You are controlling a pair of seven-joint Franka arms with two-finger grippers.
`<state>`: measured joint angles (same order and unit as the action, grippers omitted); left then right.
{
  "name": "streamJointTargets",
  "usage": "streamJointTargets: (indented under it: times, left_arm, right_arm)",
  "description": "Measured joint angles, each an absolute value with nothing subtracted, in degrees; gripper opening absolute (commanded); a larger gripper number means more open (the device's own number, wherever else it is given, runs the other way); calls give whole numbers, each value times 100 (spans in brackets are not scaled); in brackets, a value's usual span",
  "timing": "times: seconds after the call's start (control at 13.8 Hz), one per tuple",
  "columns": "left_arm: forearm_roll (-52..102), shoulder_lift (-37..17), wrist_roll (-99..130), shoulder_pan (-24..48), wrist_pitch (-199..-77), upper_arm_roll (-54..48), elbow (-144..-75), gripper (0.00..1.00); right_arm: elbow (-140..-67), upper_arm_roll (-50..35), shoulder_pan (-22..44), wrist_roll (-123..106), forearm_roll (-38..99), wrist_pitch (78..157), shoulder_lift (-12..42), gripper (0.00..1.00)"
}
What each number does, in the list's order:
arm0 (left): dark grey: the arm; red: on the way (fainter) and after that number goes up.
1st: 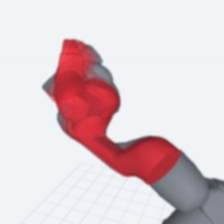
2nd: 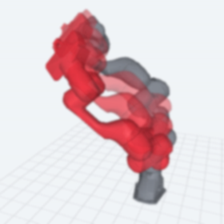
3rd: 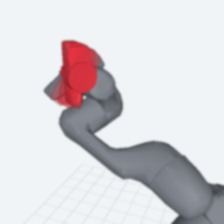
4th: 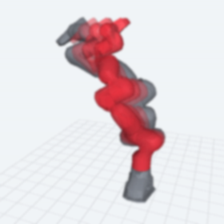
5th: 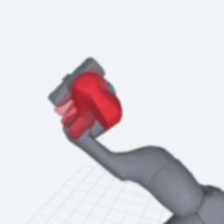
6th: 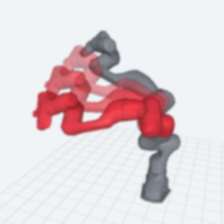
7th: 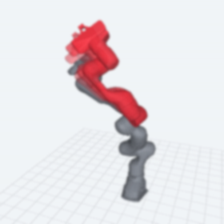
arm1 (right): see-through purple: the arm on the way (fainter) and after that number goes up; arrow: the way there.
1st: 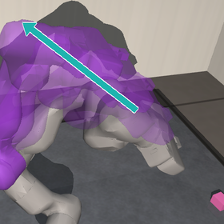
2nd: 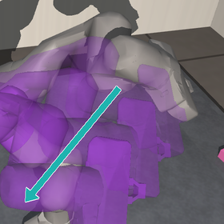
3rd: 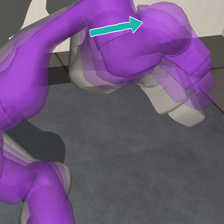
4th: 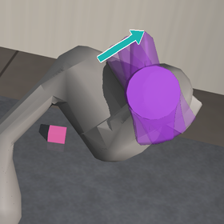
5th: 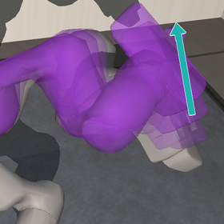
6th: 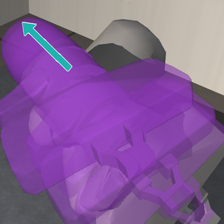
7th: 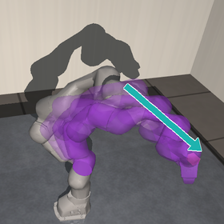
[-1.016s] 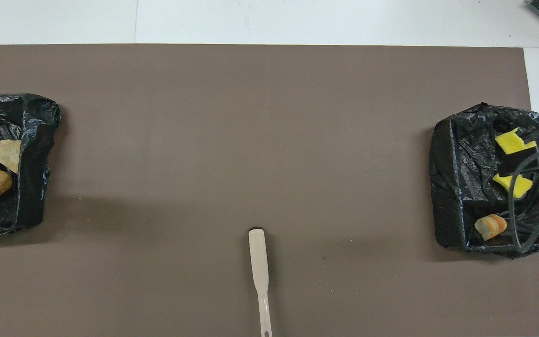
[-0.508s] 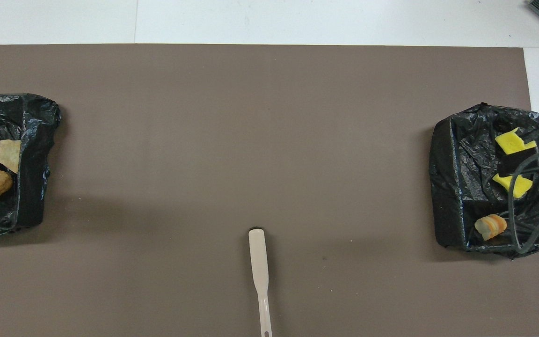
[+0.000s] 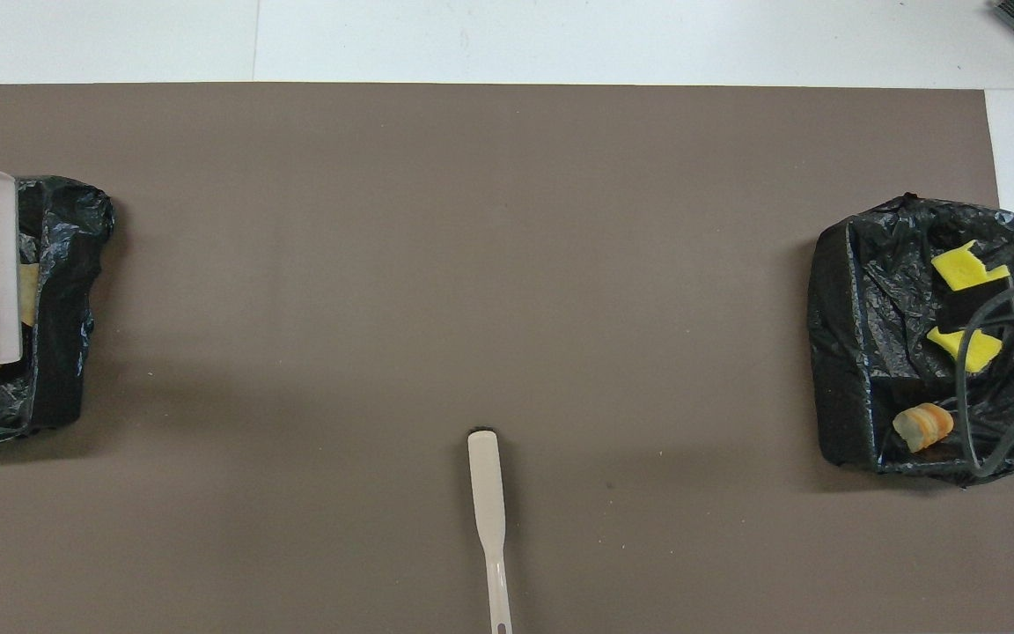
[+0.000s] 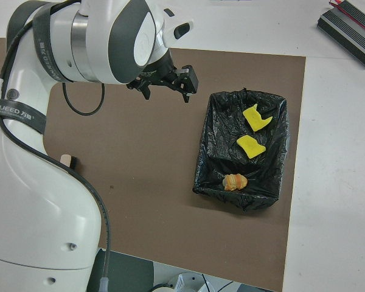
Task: Sweep and dump trash in bin
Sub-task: 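Lift the emptied dustpan off the bin with the left gripper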
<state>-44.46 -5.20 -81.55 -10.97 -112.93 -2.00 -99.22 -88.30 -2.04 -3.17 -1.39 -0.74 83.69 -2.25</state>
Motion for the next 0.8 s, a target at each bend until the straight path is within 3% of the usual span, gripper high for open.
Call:
streamJointTargets:
  times: [0.8]
  left_arm:
    - [-2439,-516,-6022,-572,-10937,-249,-10295,0]
  right_arm:
    - [-8830,-204,-317,-139,-74,8369,-225,100]
